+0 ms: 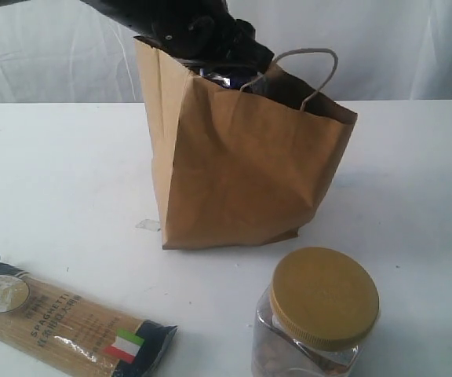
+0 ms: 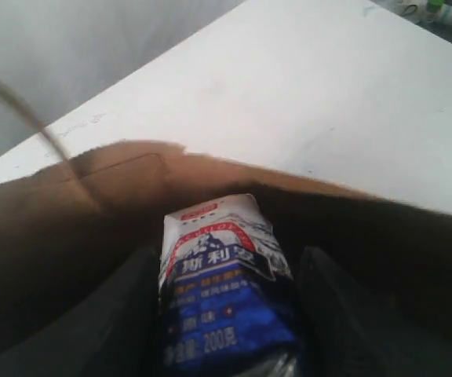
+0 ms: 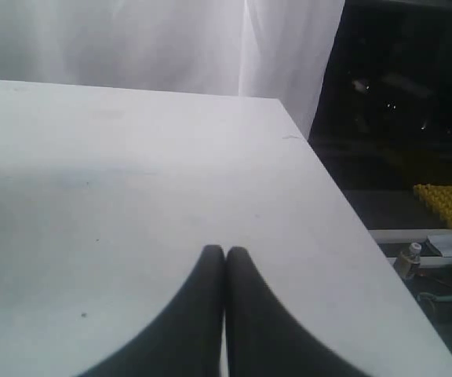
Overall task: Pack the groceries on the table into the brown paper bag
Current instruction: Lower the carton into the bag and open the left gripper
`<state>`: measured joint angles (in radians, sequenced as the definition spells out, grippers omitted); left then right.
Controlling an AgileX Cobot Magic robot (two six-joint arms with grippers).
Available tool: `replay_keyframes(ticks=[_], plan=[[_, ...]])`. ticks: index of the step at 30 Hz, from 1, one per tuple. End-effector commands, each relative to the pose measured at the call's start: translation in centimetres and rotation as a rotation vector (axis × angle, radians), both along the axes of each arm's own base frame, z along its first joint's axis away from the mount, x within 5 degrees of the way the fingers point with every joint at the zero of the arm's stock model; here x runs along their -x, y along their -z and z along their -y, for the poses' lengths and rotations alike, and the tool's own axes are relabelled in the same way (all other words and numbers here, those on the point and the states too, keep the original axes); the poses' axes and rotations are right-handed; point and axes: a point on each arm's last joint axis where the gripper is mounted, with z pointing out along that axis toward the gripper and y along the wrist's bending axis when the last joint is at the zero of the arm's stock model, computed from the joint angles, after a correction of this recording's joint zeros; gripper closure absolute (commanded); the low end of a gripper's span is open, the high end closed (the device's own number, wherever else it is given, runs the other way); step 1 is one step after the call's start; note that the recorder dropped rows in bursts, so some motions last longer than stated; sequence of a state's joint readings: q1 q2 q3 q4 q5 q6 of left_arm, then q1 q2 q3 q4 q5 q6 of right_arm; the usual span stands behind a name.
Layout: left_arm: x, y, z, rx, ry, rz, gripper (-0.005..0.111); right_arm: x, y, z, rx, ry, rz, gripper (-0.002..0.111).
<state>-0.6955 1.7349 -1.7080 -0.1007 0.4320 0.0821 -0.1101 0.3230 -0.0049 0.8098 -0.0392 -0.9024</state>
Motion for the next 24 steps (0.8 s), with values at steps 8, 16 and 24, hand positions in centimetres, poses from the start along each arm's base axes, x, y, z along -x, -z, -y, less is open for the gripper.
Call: replay_keyframes(ticks=[8,16,24], plan=[[0.16,-2.06,0.66,0.021,0.081,0.073,0.061,-0.01,0.14,0.06,-0.001,0.007,-0.002,0.108],[0.16,-1.62,0.72,0.002,0.087,0.049,0.041,-0.01,0.14,0.06,-0.001,0.007,-0.002,0.108],[0.42,-1.16,0.55,-0.044,0.102,0.011,0.041,-0.01,0.14,0.06,-0.001,0.007,-0.002,0.108]])
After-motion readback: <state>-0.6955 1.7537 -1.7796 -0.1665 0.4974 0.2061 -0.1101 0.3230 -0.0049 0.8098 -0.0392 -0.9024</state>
